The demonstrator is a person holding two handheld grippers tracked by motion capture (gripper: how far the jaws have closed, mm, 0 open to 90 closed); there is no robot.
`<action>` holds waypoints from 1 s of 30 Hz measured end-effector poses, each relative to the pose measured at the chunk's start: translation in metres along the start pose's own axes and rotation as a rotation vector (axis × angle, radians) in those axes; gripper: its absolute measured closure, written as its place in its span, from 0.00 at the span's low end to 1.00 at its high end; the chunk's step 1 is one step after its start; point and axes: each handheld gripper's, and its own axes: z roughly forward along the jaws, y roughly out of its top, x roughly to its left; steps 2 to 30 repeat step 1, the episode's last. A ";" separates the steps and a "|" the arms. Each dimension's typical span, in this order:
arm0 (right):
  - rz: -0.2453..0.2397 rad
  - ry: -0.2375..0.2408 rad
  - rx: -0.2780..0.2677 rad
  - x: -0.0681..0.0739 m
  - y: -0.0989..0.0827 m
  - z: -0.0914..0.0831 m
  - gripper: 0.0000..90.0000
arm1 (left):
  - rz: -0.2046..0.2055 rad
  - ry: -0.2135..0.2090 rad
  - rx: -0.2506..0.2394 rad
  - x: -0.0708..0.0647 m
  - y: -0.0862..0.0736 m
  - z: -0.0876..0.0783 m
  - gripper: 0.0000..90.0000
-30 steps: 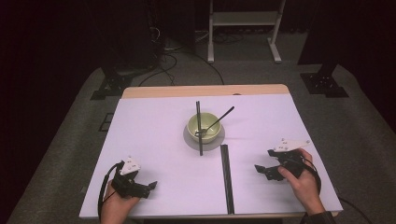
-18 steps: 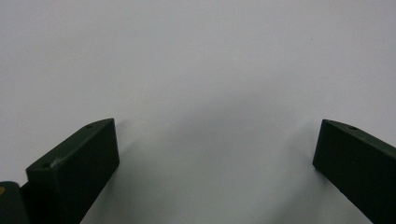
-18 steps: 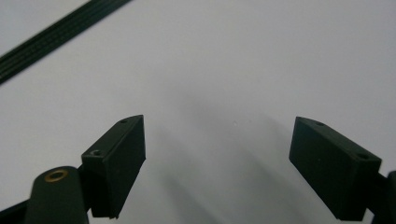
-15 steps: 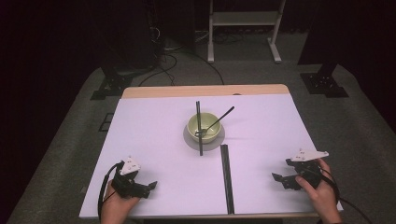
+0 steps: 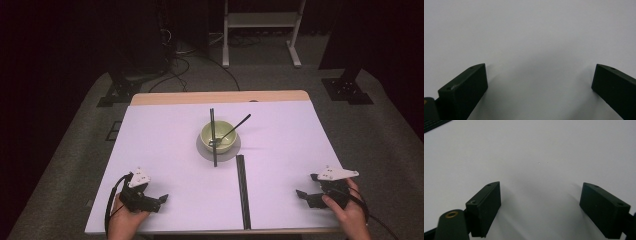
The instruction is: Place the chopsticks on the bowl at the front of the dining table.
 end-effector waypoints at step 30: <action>0.000 0.000 -0.001 0.000 0.000 0.000 0.18 | 0.000 0.000 0.000 0.000 0.000 0.000 0.00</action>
